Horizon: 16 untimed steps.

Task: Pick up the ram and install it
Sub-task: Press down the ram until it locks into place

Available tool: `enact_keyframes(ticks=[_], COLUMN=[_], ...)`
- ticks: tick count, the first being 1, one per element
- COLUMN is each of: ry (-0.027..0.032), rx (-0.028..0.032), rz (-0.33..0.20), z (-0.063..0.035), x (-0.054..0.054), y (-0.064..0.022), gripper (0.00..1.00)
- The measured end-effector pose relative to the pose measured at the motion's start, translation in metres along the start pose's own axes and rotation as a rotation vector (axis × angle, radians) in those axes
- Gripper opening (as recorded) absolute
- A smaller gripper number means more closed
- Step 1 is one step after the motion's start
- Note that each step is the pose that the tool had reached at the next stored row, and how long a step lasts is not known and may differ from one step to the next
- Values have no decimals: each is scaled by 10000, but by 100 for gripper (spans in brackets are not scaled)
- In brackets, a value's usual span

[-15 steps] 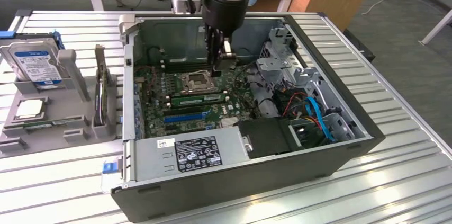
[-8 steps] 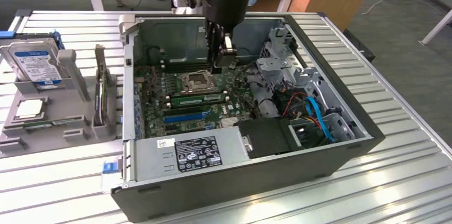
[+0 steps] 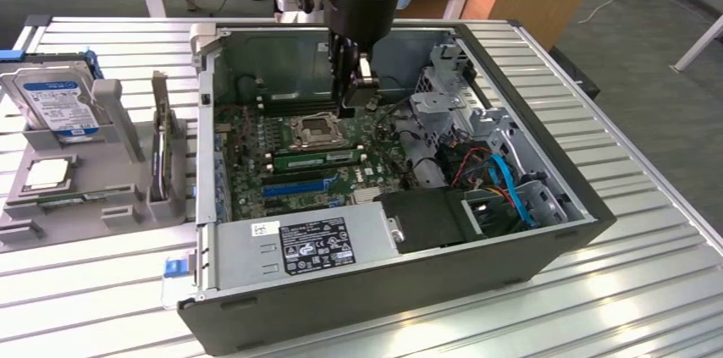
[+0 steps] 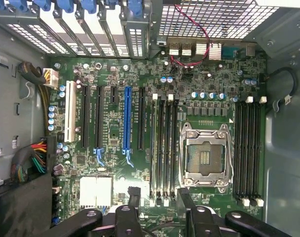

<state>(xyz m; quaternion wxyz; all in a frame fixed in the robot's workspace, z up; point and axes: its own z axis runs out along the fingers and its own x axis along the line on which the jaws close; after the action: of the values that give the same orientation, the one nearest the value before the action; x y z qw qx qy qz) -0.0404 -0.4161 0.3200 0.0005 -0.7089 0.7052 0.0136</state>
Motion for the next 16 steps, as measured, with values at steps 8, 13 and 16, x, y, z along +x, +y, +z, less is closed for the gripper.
enact_keyframes(ticks=[8,13,16], ry=[0,0,0], rx=[0,0,0], rz=[0,0,0], z=[0,0,0], x=[0,0,0], y=[0,0,0], gripper=[29,10,10])
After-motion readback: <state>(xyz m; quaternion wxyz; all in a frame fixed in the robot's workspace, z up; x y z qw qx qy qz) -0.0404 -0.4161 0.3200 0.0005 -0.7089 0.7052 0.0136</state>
